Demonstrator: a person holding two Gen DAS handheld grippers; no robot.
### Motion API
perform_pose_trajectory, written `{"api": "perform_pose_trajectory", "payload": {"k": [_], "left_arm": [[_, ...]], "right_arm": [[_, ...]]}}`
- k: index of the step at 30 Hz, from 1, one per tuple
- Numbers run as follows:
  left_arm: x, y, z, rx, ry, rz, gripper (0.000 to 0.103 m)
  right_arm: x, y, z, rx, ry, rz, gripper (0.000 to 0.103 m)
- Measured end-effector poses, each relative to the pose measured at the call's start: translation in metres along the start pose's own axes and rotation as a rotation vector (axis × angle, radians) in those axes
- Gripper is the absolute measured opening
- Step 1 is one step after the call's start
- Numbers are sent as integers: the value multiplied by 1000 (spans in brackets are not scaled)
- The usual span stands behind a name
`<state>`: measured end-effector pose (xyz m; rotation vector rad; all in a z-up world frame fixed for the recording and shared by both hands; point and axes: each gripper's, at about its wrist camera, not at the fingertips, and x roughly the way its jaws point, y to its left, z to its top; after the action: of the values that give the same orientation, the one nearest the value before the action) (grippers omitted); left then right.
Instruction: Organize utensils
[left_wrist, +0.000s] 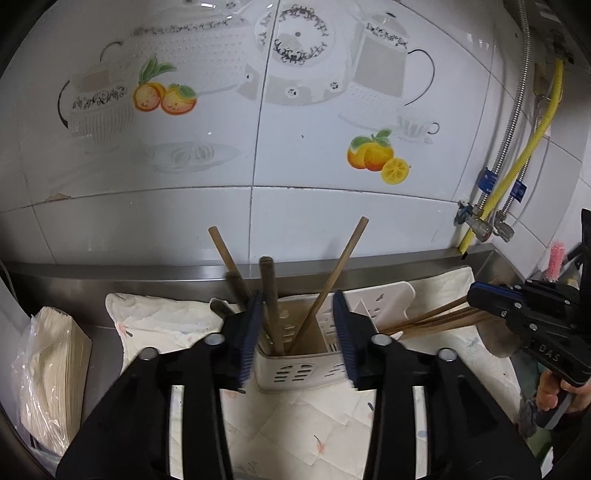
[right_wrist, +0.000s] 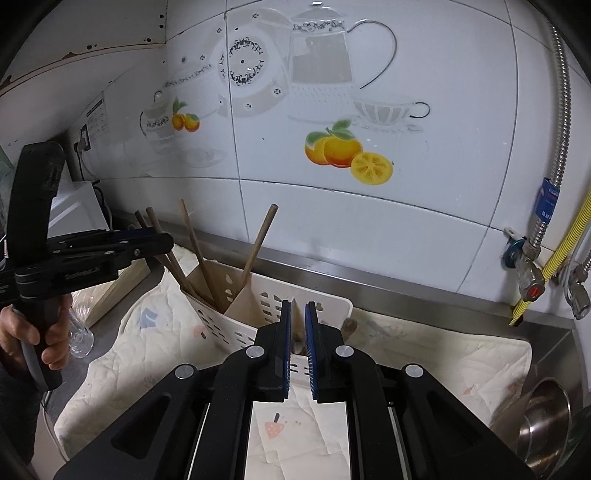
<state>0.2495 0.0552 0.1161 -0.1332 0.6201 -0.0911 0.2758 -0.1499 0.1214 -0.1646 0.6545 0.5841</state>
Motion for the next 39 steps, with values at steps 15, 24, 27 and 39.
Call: {"api": "perform_pose_trajectory", "payload": {"k": [15,24,27,39], "left_arm": [[-29,-12,-5,39,-57,33,73],[-53,-12,-18,49,-92,68,91],[-59,-13,-25,54,-104,81,98],[-82,-14,-51,64,-138,114,98]], "right_arm": [[-31,0,-5,5,-56,-2,33],[-55,10,-11,-18,-103,-29,42],[-59,11,-15,-17,-110,-27,44],[-75,23,-46,-25,-143,-73,77]]}}
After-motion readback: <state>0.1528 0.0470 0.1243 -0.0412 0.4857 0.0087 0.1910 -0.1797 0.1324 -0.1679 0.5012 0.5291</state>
